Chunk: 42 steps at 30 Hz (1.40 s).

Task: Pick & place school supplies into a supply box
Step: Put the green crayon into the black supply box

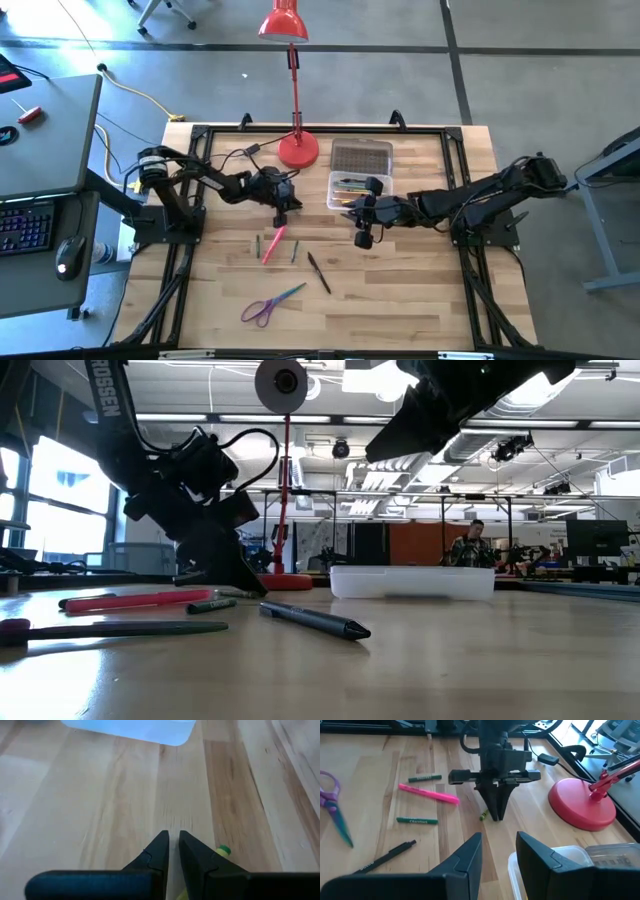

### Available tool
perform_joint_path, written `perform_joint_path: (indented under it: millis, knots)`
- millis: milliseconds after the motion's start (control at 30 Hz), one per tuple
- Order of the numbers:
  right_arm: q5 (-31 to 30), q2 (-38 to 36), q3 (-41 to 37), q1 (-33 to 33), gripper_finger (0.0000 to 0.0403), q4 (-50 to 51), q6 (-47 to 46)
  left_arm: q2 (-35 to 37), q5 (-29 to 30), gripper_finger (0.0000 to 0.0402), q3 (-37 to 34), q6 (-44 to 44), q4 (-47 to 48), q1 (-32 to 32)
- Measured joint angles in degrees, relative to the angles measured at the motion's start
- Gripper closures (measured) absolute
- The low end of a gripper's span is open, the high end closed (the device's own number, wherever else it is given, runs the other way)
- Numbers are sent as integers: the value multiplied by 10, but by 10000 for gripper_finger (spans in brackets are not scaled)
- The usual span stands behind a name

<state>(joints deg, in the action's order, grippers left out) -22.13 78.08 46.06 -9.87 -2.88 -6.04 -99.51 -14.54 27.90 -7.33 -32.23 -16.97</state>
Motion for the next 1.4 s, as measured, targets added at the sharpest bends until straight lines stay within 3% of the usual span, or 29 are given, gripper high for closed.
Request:
perform_joint_path:
  millis: [200,367,567,667,767,1067,1400]
  knots:
    - [0,0,0,1,304,0,7,4,17,323,-1,-1,-30,1]
    - [0,0,0,1,304,0,9,59,29,323,33,-14,5,1]
    - [1,0,0,1,304,1,6,129,32,323,130,-40,237,1]
    - [4,0,0,1,304,0,5,137,32,321,191,-58,391,1]
    - [11,0,0,1,304,0,5,137,31,305,229,-60,465,1]
    - [11,0,0,1,304,3,-4,131,25,223,231,-76,541,12]
    - [11,0,0,1,304,5,5,74,77,245,230,-75,534,62]
